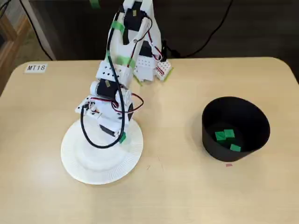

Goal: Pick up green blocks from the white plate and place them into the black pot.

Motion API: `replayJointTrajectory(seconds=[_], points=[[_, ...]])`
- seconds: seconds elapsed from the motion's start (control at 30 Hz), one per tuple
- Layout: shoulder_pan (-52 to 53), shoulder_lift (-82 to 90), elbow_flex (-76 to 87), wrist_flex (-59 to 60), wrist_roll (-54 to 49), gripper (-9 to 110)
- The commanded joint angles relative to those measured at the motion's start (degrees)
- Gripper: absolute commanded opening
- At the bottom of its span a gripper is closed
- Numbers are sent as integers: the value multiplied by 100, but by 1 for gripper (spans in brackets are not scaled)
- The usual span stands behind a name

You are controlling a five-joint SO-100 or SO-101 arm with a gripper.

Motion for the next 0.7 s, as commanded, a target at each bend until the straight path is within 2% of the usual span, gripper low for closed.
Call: replayJointTrajectory(seconds=[0.0,0.2,0.37,0.5,0.67], points=[[18,-18,-272,-35,-26,-2],[-18,483,-1503,448,-255,-2],[-853,1582,-2065,281,-70,-2],[-1925,2716,-1547,-413,97,-2],[-3814,4219,457,-2294,378,-2]])
